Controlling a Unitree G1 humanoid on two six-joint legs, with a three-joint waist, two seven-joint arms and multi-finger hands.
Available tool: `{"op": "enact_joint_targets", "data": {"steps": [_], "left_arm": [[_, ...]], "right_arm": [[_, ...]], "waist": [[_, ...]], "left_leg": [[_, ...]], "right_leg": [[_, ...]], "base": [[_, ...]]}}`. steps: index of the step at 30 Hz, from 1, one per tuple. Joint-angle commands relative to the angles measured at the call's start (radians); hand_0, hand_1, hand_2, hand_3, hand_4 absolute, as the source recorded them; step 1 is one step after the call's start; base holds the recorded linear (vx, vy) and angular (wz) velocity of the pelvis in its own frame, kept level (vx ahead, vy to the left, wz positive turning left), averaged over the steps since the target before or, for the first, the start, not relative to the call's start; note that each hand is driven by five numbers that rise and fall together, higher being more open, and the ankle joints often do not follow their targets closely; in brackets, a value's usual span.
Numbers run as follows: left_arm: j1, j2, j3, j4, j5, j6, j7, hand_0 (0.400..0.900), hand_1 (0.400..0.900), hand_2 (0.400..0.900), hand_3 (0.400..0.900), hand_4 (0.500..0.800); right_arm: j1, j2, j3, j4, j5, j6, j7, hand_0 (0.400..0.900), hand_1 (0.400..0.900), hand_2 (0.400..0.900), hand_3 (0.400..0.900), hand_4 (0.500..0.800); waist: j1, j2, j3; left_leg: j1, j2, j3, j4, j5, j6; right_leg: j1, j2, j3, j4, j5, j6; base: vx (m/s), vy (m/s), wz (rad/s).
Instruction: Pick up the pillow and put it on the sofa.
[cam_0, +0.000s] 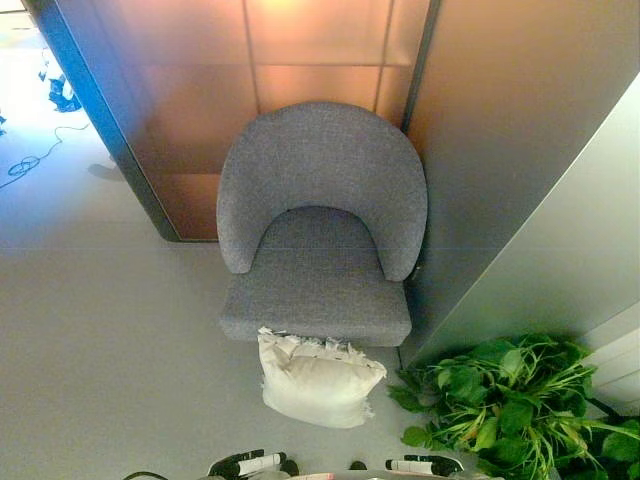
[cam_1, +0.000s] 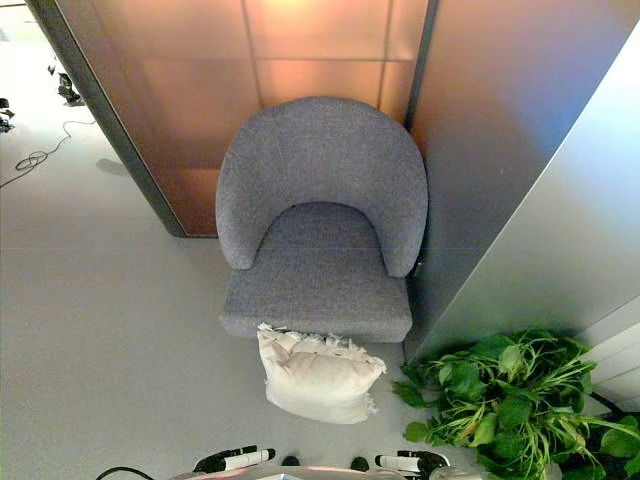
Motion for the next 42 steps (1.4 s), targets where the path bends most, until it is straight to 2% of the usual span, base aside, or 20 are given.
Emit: {"op": "enact_joint_targets", "data": {"steps": [1,5,11,13,15,17,23,28,33,36,37,39,42], "left_arm": [[-0.076,-0.022,0.024,0.077,0.019,-0.018,-0.006,0.9,0.9,0.9,0.9,0.8],[-0.074,-0.022,0.026,0.075,0.013,-0.017,-0.007,0.9,0.9,0.9,0.9,0.8],[-0.069,-0.017,0.027,0.062,0.013,-0.02,0.024,0.9,0.9,0.9,0.9,0.8],[-0.067,-0.015,0.021,0.052,0.008,-0.012,0.03,0.9,0.9,0.9,0.9,0.8],[-0.07,-0.011,0.011,0.042,-0.002,-0.005,0.037,0.9,0.9,0.9,0.9,0.8],[-0.077,-0.003,0.004,0.034,-0.019,0.004,0.039,0.9,0.9,0.9,0.9,0.8],[-0.124,0.025,-0.017,0.014,-0.086,-0.011,0.046,0.9,0.9,0.9,0.9,0.8],[-0.186,0.042,-0.026,-0.015,-0.16,-0.025,0.083,0.9,0.9,0.9,0.9,0.8],[-0.245,0.04,-0.054,-0.054,-0.246,-0.106,0.074,0.9,0.9,0.9,0.9,0.8],[-0.299,0.034,-0.088,-0.097,-0.302,-0.173,0.052,0.9,0.9,0.9,0.9,0.8],[-0.299,0.042,-0.095,-0.123,-0.317,-0.188,0.026,0.9,0.9,0.9,0.9,0.8],[-0.25,0.048,-0.131,-0.181,-0.374,-0.263,-0.027,0.9,0.9,0.9,0.9,0.8],[-0.141,0.062,-0.18,-0.306,-0.44,-0.338,-0.093,0.9,0.9,0.9,0.9,0.8]], "right_arm": [[-0.052,-0.013,0.021,0.032,-0.011,0.0,0.0,0.9,0.9,0.9,0.9,0.8],[-0.05,-0.012,0.024,0.027,-0.016,-0.03,-0.019,0.9,0.9,0.9,0.9,0.8],[-0.054,-0.024,0.043,-0.026,-0.148,-0.161,-0.102,0.9,0.9,0.9,0.9,0.8],[-0.06,-0.033,0.074,-0.06,-0.26,-0.217,-0.171,0.9,0.9,0.9,0.9,0.8],[-0.077,-0.049,0.12,-0.108,-0.391,-0.273,-0.276,0.9,0.9,0.9,0.9,0.8],[-0.102,-0.065,0.154,-0.151,-0.484,-0.301,-0.339,0.9,0.9,0.9,0.9,0.8],[-0.223,-0.097,0.252,-0.274,-0.551,-0.308,-0.48,0.9,0.9,0.9,0.9,0.8],[-0.346,-0.092,0.311,-0.366,-0.539,-0.259,-0.577,0.9,0.9,0.9,0.9,0.8],[-0.472,-0.104,0.336,-0.441,-0.534,-0.186,-0.688,0.9,0.9,0.9,0.9,0.8],[-0.56,-0.119,0.348,-0.494,-0.531,-0.153,-0.744,0.9,0.9,0.9,0.9,0.8],[-0.581,-0.148,0.354,-0.522,-0.519,-0.132,-0.754,0.9,0.9,0.9,0.9,0.8],[-0.594,-0.228,0.341,-0.55,-0.503,-0.151,-0.781,0.9,0.9,0.9,0.9,0.8],[-0.601,-0.322,0.297,-0.586,-0.518,-0.167,-0.822,0.9,0.9,0.9,0.9,0.8]], "waist": [[0.012,-0.016,0.011],[0.012,-0.015,0.014],[0.015,-0.016,0.026],[0.019,-0.017,0.032],[0.026,-0.019,0.047],[0.032,-0.023,0.066],[0.054,-0.041,0.162],[0.069,-0.059,0.268],[0.074,-0.063,0.359],[0.072,-0.071,0.41],[0.071,-0.062,0.419],[0.067,-0.033,0.419],[0.07,0.014,0.419]], "left_leg": [[-0.022,-0.033,-0.053,0.001,-0.038,0.004],[-0.023,-0.034,-0.055,0.001,-0.037,0.005],[-0.03,-0.036,-0.059,0.003,-0.035,0.006],[-0.039,-0.037,-0.059,0.006,-0.034,0.007],[-0.056,-0.039,-0.061,0.011,-0.031,0.008],[-0.077,-0.042,-0.063,0.016,-0.028,0.01],[-0.175,-0.043,-0.064,0.046,-0.021,0.024],[-0.305,-0.038,-0.072,0.106,-0.013,0.028],[-0.463,-0.041,-0.081,0.204,-0.01,0.025],[-0.578,-0.047,-0.071,0.263,-0.007,0.028],[-0.623,-0.053,-0.072,0.282,-0.004,0.024],[-0.716,-0.073,-0.082,0.323,0.003,0.022],[-0.828,-0.085,-0.092,0.377,-0.004,0.025]], "right_leg": [[-0.002,-0.032,-0.038,0.054,-0.046,0.067],[-0.005,-0.032,-0.037,0.058,-0.046,0.067],[-0.01,-0.036,-0.04,0.059,-0.042,0.071],[-0.017,-0.039,-0.042,0.06,-0.04,0.074],[-0.033,-0.042,-0.043,0.064,-0.036,0.075],[-0.053,-0.043,-0.039,0.069,-0.033,0.077],[-0.153,-0.043,-0.037,0.109,-0.025,0.076],[-0.275,-0.04,-0.043,0.179,-0.023,0.069],[-0.427,-0.043,-0.053,0.267,-0.02,0.06],[-0.54,-0.038,-0.047,0.323,-0.016,0.055],[-0.584,-0.039,-0.051,0.344,-0.019,0.049],[-0.68,-0.049,-0.06,0.372,-0.009,0.045],[-0.803,-0.07,-0.064,0.417,-0.009,0.045]], "base": [[0.0,0.0,0.0],[0.0,0.0,0.0],[0.04,0.001,0.03],[0.06,-0.005,0.08],[0.03,-0.02,0.12],[-0.02,-0.044,0.15],[-0.08,-0.085,0.17],[-0.07,-0.108,0.21],[-0.09,-0.028,0.15],[-0.14,0.006,0.15],[-0.11,0.105,0.22],[-0.08,0.142,0.3],[-0.05,0.147,0.26]]}}
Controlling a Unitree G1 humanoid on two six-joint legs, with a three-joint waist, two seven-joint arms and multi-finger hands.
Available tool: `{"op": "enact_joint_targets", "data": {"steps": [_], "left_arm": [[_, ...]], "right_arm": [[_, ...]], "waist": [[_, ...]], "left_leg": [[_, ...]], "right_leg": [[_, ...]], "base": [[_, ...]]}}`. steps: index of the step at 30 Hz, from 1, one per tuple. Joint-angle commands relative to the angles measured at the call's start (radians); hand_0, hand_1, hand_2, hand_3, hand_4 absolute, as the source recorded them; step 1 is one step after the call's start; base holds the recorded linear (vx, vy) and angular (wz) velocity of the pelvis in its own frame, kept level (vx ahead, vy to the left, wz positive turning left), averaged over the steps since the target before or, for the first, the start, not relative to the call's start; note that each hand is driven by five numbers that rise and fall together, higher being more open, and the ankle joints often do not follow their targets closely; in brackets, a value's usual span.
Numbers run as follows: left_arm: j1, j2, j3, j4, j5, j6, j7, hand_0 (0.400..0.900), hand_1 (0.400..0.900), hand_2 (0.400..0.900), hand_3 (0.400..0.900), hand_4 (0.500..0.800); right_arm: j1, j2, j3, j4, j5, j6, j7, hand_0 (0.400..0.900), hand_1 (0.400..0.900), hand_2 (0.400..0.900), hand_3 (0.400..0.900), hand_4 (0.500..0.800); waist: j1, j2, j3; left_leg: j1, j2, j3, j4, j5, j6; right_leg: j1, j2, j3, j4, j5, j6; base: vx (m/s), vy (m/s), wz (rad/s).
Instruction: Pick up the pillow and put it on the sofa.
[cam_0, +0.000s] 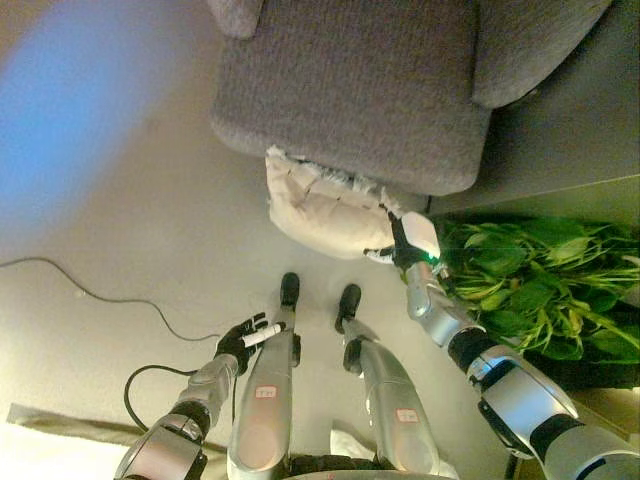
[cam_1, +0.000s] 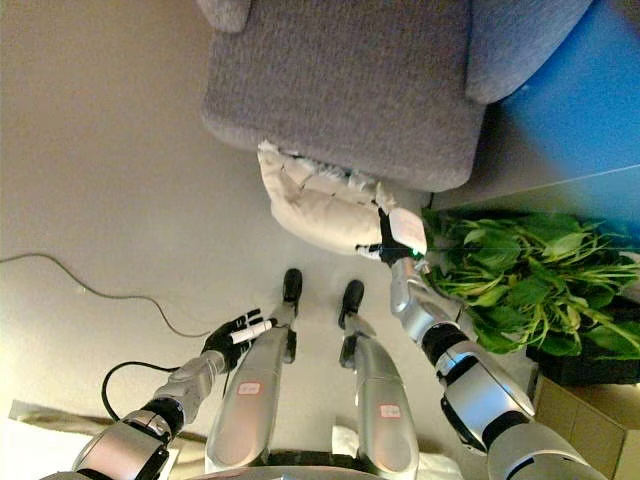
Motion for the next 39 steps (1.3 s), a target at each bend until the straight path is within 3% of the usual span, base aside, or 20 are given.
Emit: {"op": "enact_joint_targets", "data": {"steps": [1,4,8,15,16,17,29,32,33,35,39], "left_arm": [[0.186,-0.03,-0.033,-0.157,-0.092,-0.099,-0.128,0.9,0.9,0.9,0.9,0.8],[0.219,-0.015,-0.063,-0.204,-0.111,-0.127,-0.185,0.9,0.9,0.9,0.9,0.8],[0.206,-0.018,-0.096,-0.191,-0.142,-0.121,-0.248,0.9,0.9,0.9,0.9,0.8],[0.185,-0.039,-0.148,-0.162,-0.193,-0.166,-0.273,0.9,0.9,0.9,0.9,0.8],[0.186,-0.045,-0.154,-0.15,-0.202,-0.18,-0.28,0.9,0.9,0.9,0.9,0.8],[0.188,-0.05,-0.154,-0.142,-0.206,-0.191,-0.287,0.9,0.9,0.9,0.9,0.8],[0.192,-0.075,-0.128,-0.068,-0.239,-0.275,-0.37,0.9,0.9,0.9,0.9,0.8],[0.197,-0.095,-0.097,-0.132,-0.167,-0.231,-0.297,0.9,0.9,0.9,0.9,0.8],[0.204,-0.089,-0.108,-0.131,-0.161,-0.246,-0.294,0.9,0.9,0.9,0.9,0.8],[0.216,-0.075,-0.132,-0.132,-0.162,-0.275,-0.296,0.9,0.9,0.9,0.9,0.8],[0.256,-0.055,-0.142,-0.149,-0.192,-0.314,-0.308,0.9,0.9,0.9,0.9,0.8]], "right_arm": [[0.019,-0.164,-0.058,-0.118,-0.021,-0.032,-0.133,0.9,0.9,0.9,0.9,0.8],[-0.034,-0.197,-0.071,-0.102,-0.064,-0.025,-0.182,0.9,0.9,0.9,0.9,0.8],[-0.177,-0.201,-0.032,0.021,-0.058,0.005,-0.171,0.9,0.9,0.9,0.9,0.8],[-0.343,-0.181,0.038,0.192,0.0,0.033,-0.117,0.9,0.9,0.9,0.9,0.8],[-0.359,-0.178,0.047,0.205,0.003,0.035,-0.105,0.539,0.539,0.539,0.539,0.584],[-0.375,-0.177,0.056,0.21,0.004,0.041,-0.094,0.4,0.4,0.4,0.4,0.5],[-0.451,-0.175,0.091,0.213,0.015,0.046,-0.094,0.4,0.4,0.4,0.4,0.5],[-0.429,-0.163,0.1,0.151,0.026,0.088,-0.092,0.4,0.4,0.4,0.4,0.5],[-0.439,-0.16,0.114,0.136,0.057,0.108,-0.1,0.4,0.4,0.4,0.4,0.5],[-0.475,-0.171,0.128,0.158,0.087,0.088,-0.101,0.4,0.4,0.4,0.4,0.5],[-0.454,-0.199,0.108,0.163,0.059,-0.019,-0.106,0.4,0.4,0.4,0.4,0.5]], "waist": [[0.015,0.068,0.002],[0.028,0.105,0.002],[0.052,0.141,0.002],[0.084,0.181,0.002],[0.088,0.183,0.002],[0.092,0.186,0.002],[0.105,0.179,0.002],[0.111,0.169,0.002],[0.114,0.163,0.002],[0.122,0.158,0.002],[0.111,0.152,0.002]], "left_leg": [[-0.119,-0.055,0.013,0.104,-0.063,0.019],[-0.223,-0.057,0.004,0.161,-0.066,0.029],[-0.336,-0.053,-0.005,0.221,-0.062,0.027],[-0.427,-0.049,-0.018,0.219,-0.045,0.025],[-0.436,-0.051,-0.021,0.219,-0.042,0.026],[-0.445,-0.052,-0.023,0.219,-0.039,0.025],[-0.458,-0.05,-0.032,0.206,-0.031,0.008],[-0.464,-0.05,-0.027,0.223,-0.039,0.017],[-0.465,-0.053,-0.031,0.234,-0.046,0.016],[-0.442,-0.057,-0.042,0.222,-0.044,0.01],[-0.33,-0.05,-0.033,0.142,-0.036,0.001]], "right_leg": [[-0.117,-0.021,0.031,0.047,0.018,0.061],[-0.226,-0.038,0.035,0.112,0.009,0.054],[-0.33,-0.056,0.042,0.189,-0.001,0.046],[-0.426,-0.049,0.048,0.244,-0.026,0.029],[-0.436,-0.046,0.048,0.252,-0.03,0.025],[-0.443,-0.044,0.047,0.259,-0.035,0.022],[-0.439,-0.026,0.04,0.254,-0.052,0.018],[-0.438,-0.024,0.042,0.266,-0.047,0.024],[-0.435,-0.025,0.04,0.262,-0.047,0.021],[-0.403,-0.026,0.028,0.229,-0.037,0.026],[-0.304,-0.008,0.016,0.148,-0.024,0.04]], "base": [[-0.01,0.13,0.22],[-0.01,0.079,0.18],[-0.01,0.058,0.09],[0.0,0.016,0.02],[0.0,0.0,0.0],[0.0,0.0,0.0],[0.0,0.011,-0.05],[0.01,-0.037,-0.06],[-0.01,-0.154,0.19],[-0.05,-0.142,0.2],[-0.04,0.035,-0.13]]}}
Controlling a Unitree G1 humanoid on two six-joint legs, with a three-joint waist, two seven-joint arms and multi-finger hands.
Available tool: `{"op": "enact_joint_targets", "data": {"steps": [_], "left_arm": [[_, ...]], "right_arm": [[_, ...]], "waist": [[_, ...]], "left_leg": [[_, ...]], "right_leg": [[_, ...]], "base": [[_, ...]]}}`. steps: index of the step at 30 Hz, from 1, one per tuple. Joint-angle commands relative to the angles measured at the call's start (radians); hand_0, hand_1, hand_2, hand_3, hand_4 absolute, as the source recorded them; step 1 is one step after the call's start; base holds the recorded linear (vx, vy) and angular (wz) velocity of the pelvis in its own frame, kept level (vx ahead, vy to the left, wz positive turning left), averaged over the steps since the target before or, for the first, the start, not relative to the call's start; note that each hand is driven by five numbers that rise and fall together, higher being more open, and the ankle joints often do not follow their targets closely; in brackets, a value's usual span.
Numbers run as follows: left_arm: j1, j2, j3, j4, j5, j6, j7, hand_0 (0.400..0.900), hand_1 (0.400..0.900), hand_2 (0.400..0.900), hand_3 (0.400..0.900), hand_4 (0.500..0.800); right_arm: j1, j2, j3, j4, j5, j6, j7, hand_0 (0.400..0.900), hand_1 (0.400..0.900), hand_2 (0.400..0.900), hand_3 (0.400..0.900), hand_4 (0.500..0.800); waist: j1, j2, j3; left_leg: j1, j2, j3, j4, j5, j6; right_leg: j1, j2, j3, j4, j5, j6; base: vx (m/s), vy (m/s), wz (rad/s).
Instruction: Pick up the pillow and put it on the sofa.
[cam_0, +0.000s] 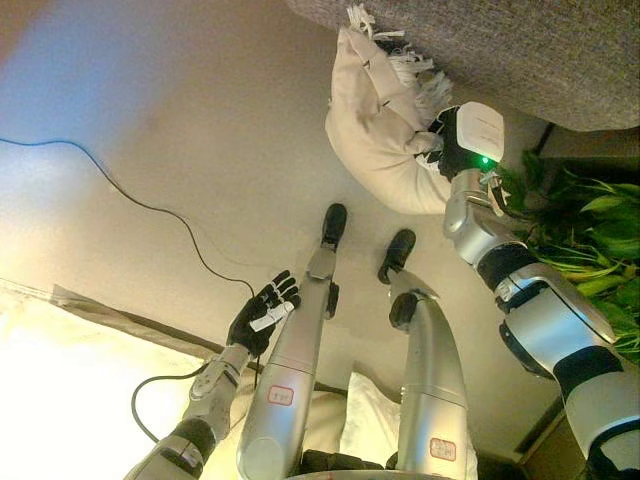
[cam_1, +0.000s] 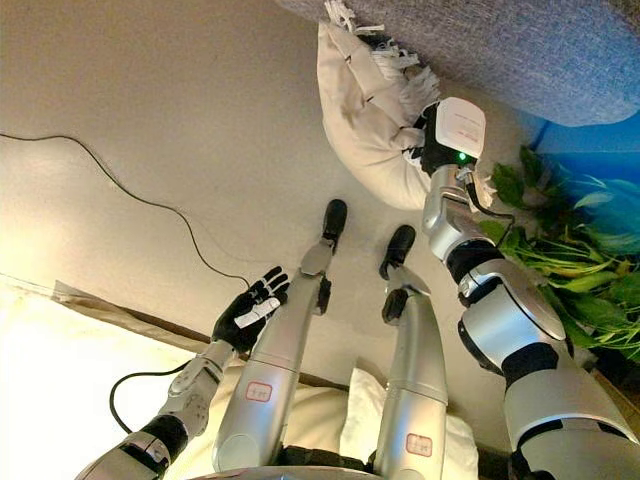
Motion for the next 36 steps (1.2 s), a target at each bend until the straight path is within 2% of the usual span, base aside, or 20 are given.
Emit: {"op": "enact_joint_targets", "data": {"steps": [1,6,12,15,18,21,25,30,36], "left_arm": [[0.158,-0.033,-0.072,-0.02,0.044,-0.034,-0.032,0.9,0.9,0.9,0.9,0.8],[0.142,-0.005,-0.017,-0.016,0.071,0.023,-0.004,0.9,0.9,0.9,0.9,0.8],[0.131,0.036,0.046,-0.058,0.151,0.13,0.066,0.9,0.9,0.9,0.9,0.8],[0.155,0.051,0.084,-0.076,0.191,0.183,0.083,0.9,0.9,0.9,0.9,0.8],[0.173,0.055,0.125,-0.063,0.216,0.205,0.075,0.9,0.9,0.9,0.9,0.8],[0.195,0.036,0.189,-0.008,0.263,0.23,0.078,0.9,0.9,0.9,0.9,0.8],[0.246,0.009,0.246,0.01,0.325,0.266,0.092,0.9,0.9,0.9,0.9,0.8],[0.283,-0.006,0.279,0.023,0.356,0.33,0.101,0.9,0.9,0.9,0.9,0.8],[0.286,-0.004,0.299,0.087,0.349,0.362,0.095,0.9,0.9,0.9,0.9,0.8]], "right_arm": [[-0.032,-0.104,-0.017,-0.087,-0.037,-0.132,-0.065,0.4,0.4,0.4,0.4,0.5],[0.088,-0.096,-0.041,-0.235,-0.1,-0.187,-0.052,0.4,0.4,0.4,0.4,0.5],[0.215,-0.142,-0.085,-0.462,-0.124,-0.158,0.025,0.4,0.4,0.4,0.4,0.5],[0.304,-0.18,-0.129,-0.584,-0.163,-0.154,0.079,0.4,0.4,0.4,0.4,0.5],[0.376,-0.216,-0.167,-0.69,-0.213,-0.183,0.111,0.4,0.4,0.4,0.4,0.5],[0.449,-0.291,-0.226,-0.865,-0.203,-0.192,0.197,0.4,0.4,0.4,0.4,0.5],[0.482,-0.356,-0.321,-0.992,-0.172,-0.193,0.279,0.4,0.4,0.4,0.4,0.5],[0.432,-0.44,-0.377,-1.021,-0.138,-0.16,0.355,0.4,0.4,0.4,0.4,0.5],[0.229,-0.477,-0.317,-0.889,-0.104,-0.104,0.369,0.4,0.4,0.4,0.4,0.5]], "waist": [[-0.002,0.077,0.0],[-0.025,0.031,0.0],[-0.035,-0.021,-0.003],[-0.041,-0.048,-0.073],[-0.051,-0.072,-0.13],[-0.067,-0.107,-0.231],[-0.07,-0.121,-0.333],[-0.057,-0.115,-0.419],[-0.028,-0.121,-0.473]], "left_leg": [[0.106,-0.003,0.008,-0.051,-0.069,0.0],[0.282,0.002,0.023,-0.104,-0.082,-0.005],[0.536,0.012,0.032,-0.189,-0.091,-0.017],[0.63,0.023,0.033,-0.243,-0.097,-0.02],[0.709,0.036,0.035,-0.297,-0.097,-0.024],[0.829,0.047,0.044,-0.35,-0.104,-0.03],[0.925,0.056,0.051,-0.384,-0.115,-0.035],[1.005,0.052,0.035,-0.419,-0.118,-0.04],[1.057,0.054,0.018,-0.432,-0.121,-0.045]], "right_leg": [[0.135,0.042,-0.002,-0.106,0.012,0.049],[0.305,0.055,-0.007,-0.164,0.01,0.058],[0.555,0.046,-0.014,-0.24,0.005,0.077],[0.653,0.04,-0.014,-0.297,0.005,0.09],[0.739,0.044,-0.01,-0.357,0.013,0.099],[0.866,0.047,-0.005,-0.419,0.011,0.103],[0.957,0.054,-0.003,-0.456,0.006,0.101],[1.035,0.053,-0.012,-0.486,0.0,0.1],[1.102,0.045,-0.045,-0.499,-0.014,0.096]], "base": [[-0.04,0.049,-0.25],[-0.03,0.002,-0.22],[0.03,-0.074,-0.07],[0.1,-0.065,-0.01],[0.13,-0.06,-0.04],[0.26,-0.051,-0.05],[0.23,0.0,-0.01],[0.17,0.06,0.1],[0.09,0.041,0.14]]}}
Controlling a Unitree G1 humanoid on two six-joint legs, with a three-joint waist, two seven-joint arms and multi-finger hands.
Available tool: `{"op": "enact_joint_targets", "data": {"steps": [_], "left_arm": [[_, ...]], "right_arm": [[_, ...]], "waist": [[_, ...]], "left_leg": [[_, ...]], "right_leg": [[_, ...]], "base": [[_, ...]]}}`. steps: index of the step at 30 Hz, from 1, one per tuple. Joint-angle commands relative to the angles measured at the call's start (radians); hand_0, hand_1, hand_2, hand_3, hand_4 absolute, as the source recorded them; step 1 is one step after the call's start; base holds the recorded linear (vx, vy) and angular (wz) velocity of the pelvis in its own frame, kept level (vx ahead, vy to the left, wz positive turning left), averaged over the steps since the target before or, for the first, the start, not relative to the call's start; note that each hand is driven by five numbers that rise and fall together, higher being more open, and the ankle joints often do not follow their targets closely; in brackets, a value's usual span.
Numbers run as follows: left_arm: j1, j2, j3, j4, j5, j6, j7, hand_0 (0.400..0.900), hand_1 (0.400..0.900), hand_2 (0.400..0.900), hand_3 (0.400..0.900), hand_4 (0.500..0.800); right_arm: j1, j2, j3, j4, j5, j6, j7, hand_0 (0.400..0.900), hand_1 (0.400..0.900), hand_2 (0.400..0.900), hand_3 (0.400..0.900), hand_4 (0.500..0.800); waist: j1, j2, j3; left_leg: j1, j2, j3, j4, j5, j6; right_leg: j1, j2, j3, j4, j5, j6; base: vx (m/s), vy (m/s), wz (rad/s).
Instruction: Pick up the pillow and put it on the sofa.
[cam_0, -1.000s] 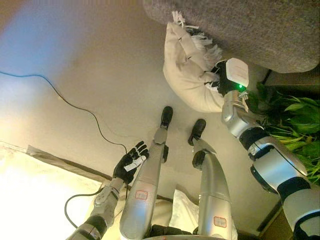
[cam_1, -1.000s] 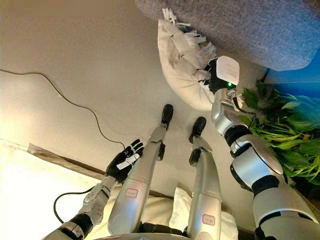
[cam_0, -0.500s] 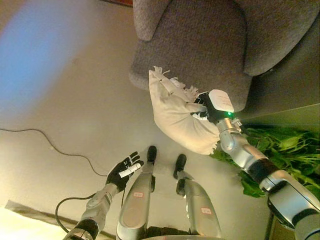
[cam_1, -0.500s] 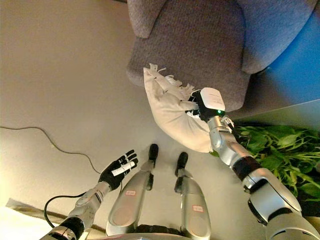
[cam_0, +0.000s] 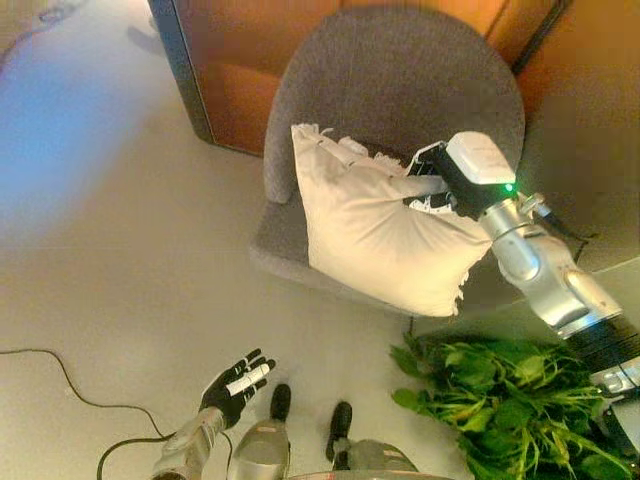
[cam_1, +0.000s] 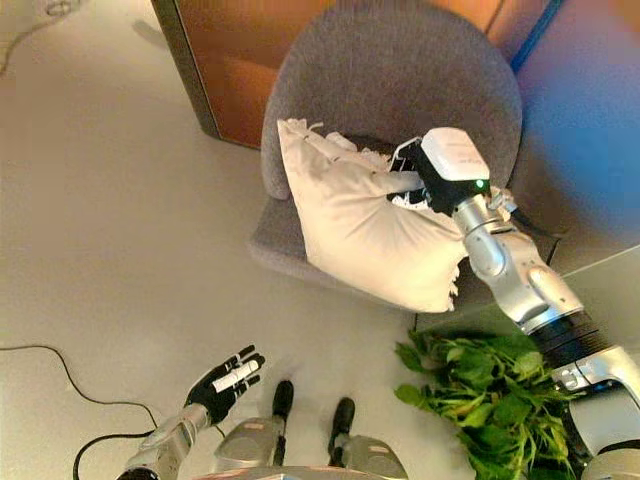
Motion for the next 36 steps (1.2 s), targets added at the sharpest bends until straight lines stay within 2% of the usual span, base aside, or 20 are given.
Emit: {"op": "enact_joint_targets", "data": {"steps": [1,3,4,5,9,14,19,22,29,33,36], "left_arm": [[0.051,0.012,-0.055,0.097,0.018,-0.008,-0.016,0.9,0.9,0.9,0.9,0.8],[0.041,0.016,-0.067,0.126,0.019,-0.006,-0.024,0.9,0.9,0.9,0.9,0.8],[0.03,0.022,-0.082,0.142,0.018,0.004,-0.03,0.9,0.9,0.9,0.9,0.8],[0.022,0.025,-0.089,0.147,0.017,0.015,-0.037,0.9,0.9,0.9,0.9,0.8],[0.007,0.043,-0.136,0.165,0.013,0.074,-0.101,0.9,0.9,0.9,0.9,0.8],[-0.001,0.053,-0.204,0.182,0.004,0.162,-0.215,0.9,0.9,0.9,0.9,0.8],[-0.003,0.056,-0.236,0.182,-0.02,0.182,-0.245,0.9,0.9,0.9,0.9,0.8],[-0.007,0.053,-0.244,0.177,-0.03,0.2,-0.251,0.9,0.9,0.9,0.9,0.8],[-0.014,0.042,-0.243,0.175,-0.044,0.176,-0.218,0.9,0.9,0.9,0.9,0.8],[-0.027,0.036,-0.229,0.189,-0.02,0.17,-0.173,0.9,0.9,0.9,0.9,0.8],[-0.029,0.018,-0.226,0.199,0.006,0.154,-0.136,0.9,0.9,0.9,0.9,0.8]], "right_arm": [[-0.298,-0.066,-0.002,0.089,0.072,0.008,-0.104,0.4,0.4,0.4,0.4,0.5],[-0.401,-0.07,0.057,0.192,0.111,0.023,-0.109,0.4,0.4,0.4,0.4,0.5],[-0.477,-0.067,0.108,0.284,0.114,0.021,-0.111,0.59,0.59,0.59,0.59,0.614],[-0.526,-0.066,0.149,0.333,0.136,0.035,-0.099,0.9,0.9,0.9,0.9,0.8],[-0.704,-0.033,0.308,0.577,0.203,0.101,-0.026,0.9,0.9,0.9,0.9,0.8],[-0.826,0.022,0.378,0.794,0.207,0.119,0.001,0.9,0.9,0.9,0.9,0.8],[-0.884,0.059,0.413,0.877,0.212,0.146,0.02,0.9,0.9,0.9,0.9,0.8],[-0.902,0.067,0.426,0.9,0.216,0.164,0.031,0.9,0.9,0.9,0.9,0.8],[-0.881,0.055,0.403,0.923,0.29,0.168,0.048,0.9,0.9,0.9,0.9,0.8],[-0.775,0.078,0.292,0.906,0.403,0.172,0.056,0.9,0.9,0.9,0.9,0.8],[-0.627,0.122,0.156,0.877,0.529,0.175,0.017,0.9,0.9,0.9,0.9,0.8]], "waist": [[0.038,-0.012,-0.221],[0.053,-0.017,-0.23],[0.068,-0.023,-0.237],[0.075,-0.025,-0.24],[0.112,-0.034,-0.251],[0.146,-0.033,-0.258],[0.159,-0.02,-0.259],[0.158,-0.015,-0.259],[0.146,-0.004,-0.254],[0.128,0.007,-0.247],[0.107,0.018,-0.239]], "left_leg": [[0.006,0.014,-0.022,0.041,-0.088,-0.051],[0.013,0.014,-0.031,0.041,-0.088,-0.053],[0.016,0.014,-0.04,0.041,-0.088,-0.056],[0.018,0.014,-0.046,0.041,-0.087,-0.058],[0.022,0.011,-0.072,0.035,-0.08,-0.064],[0.026,0.014,-0.093,0.02,-0.066,-0.069],[0.024,0.011,-0.107,0.015,-0.059,-0.069],[0.021,0.01,-0.107,0.016,-0.057,-0.069],[0.018,0.008,-0.102,0.016,-0.058,-0.066],[0.024,0.009,-0.091,0.015,-0.062,-0.065],[0.033,0.011,-0.075,0.015,-0.069,-0.061]], "right_leg": [[0.003,-0.029,-0.045,0.125,-0.091,0.052],[0.018,-0.03,-0.059,0.123,-0.095,0.049],[0.027,-0.031,-0.071,0.121,-0.097,0.048],[0.032,-0.032,-0.079,0.119,-0.097,0.048],[0.053,-0.032,-0.111,0.109,-0.096,0.045],[0.072,-0.031,-0.135,0.095,-0.092,0.047],[0.082,-0.033,-0.144,0.086,-0.091,0.047],[0.082,-0.035,-0.144,0.083,-0.091,0.047],[0.079,-0.04,-0.136,0.08,-0.09,0.047],[0.075,-0.041,-0.124,0.082,-0.091,0.045],[0.072,-0.041,-0.106,0.084,-0.092,0.042]], "base": [[0.07,0.013,0.23],[0.06,0.001,0.24],[0.06,-0.008,0.27],[0.07,-0.009,0.3],[0.06,-0.017,0.27],[0.05,-0.011,0.2],[0.01,0.007,0.08],[-0.02,0.004,0.01],[-0.04,0.012,-0.04],[-0.05,0.011,-0.1],[-0.05,0.013,-0.2]]}}
